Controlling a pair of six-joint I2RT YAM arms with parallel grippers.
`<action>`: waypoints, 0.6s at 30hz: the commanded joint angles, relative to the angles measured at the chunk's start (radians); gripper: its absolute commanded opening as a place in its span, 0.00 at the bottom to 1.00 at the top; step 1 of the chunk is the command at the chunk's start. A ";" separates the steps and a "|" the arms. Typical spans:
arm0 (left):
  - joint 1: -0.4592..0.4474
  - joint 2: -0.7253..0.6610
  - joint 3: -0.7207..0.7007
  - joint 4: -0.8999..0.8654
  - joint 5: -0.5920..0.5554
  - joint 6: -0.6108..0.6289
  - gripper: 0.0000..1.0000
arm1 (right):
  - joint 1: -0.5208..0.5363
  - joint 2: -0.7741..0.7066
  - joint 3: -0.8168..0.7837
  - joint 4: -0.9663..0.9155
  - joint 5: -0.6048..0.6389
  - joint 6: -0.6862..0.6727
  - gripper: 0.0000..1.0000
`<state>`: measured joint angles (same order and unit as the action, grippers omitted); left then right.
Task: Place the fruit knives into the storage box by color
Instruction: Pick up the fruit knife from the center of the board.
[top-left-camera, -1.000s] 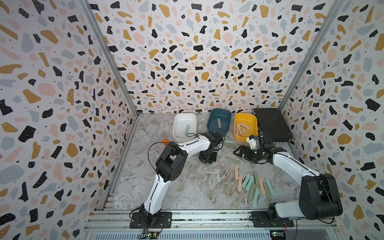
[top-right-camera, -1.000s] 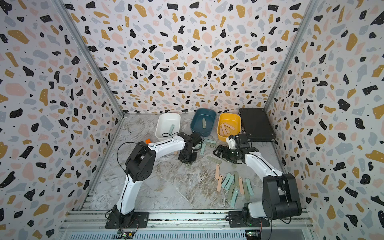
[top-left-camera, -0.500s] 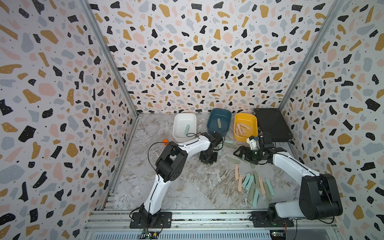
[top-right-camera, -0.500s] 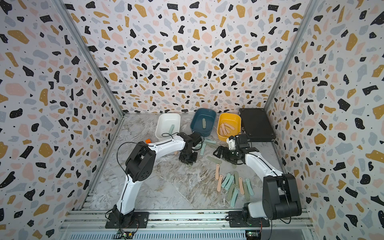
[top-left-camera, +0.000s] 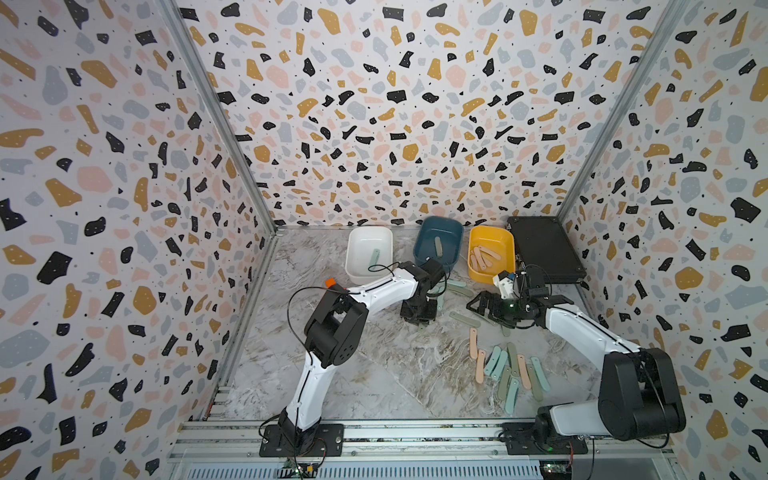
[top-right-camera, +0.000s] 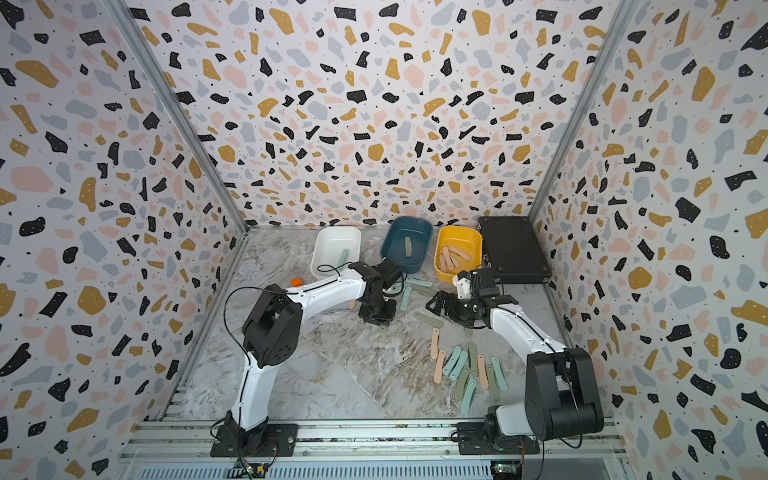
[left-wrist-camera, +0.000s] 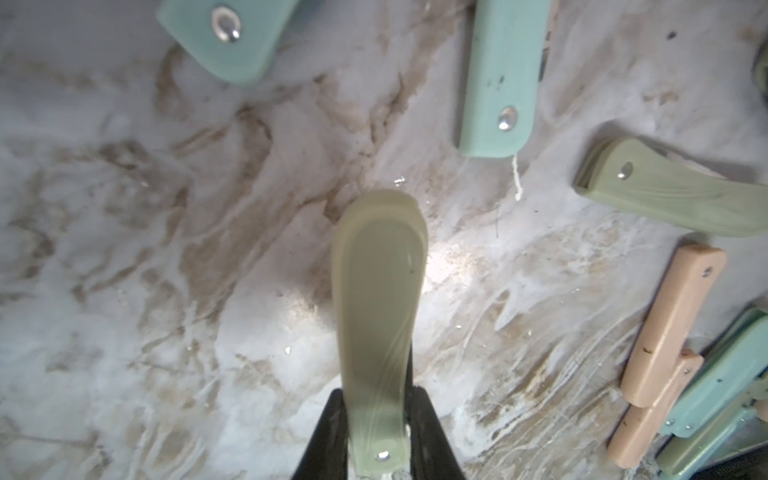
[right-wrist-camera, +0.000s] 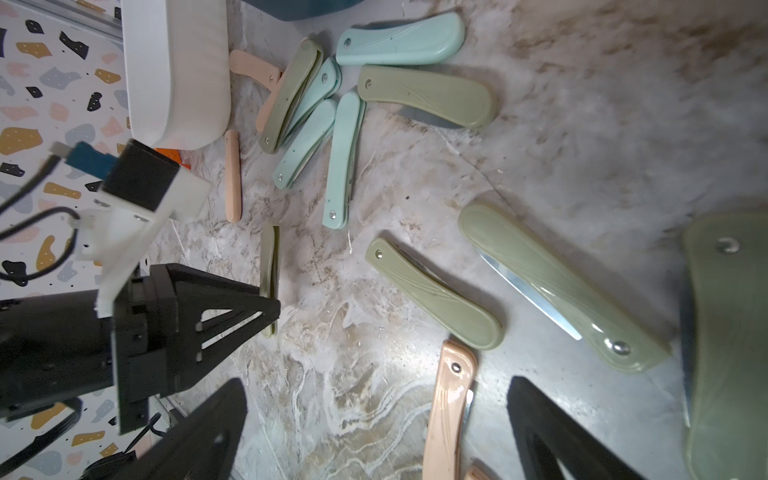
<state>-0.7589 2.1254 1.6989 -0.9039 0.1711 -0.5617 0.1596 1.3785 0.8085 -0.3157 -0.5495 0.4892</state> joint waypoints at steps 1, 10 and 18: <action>0.006 -0.037 -0.029 0.013 0.010 0.001 0.00 | 0.008 -0.053 -0.019 -0.027 0.013 -0.014 1.00; 0.009 -0.103 -0.076 0.041 0.012 -0.013 0.00 | 0.009 -0.115 -0.066 -0.029 0.071 -0.011 1.00; 0.025 -0.129 -0.039 0.045 0.020 -0.005 0.00 | 0.008 -0.130 -0.088 0.019 0.123 0.029 1.00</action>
<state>-0.7460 2.0163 1.6310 -0.8619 0.1829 -0.5690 0.1638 1.2854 0.7322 -0.3199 -0.4610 0.4992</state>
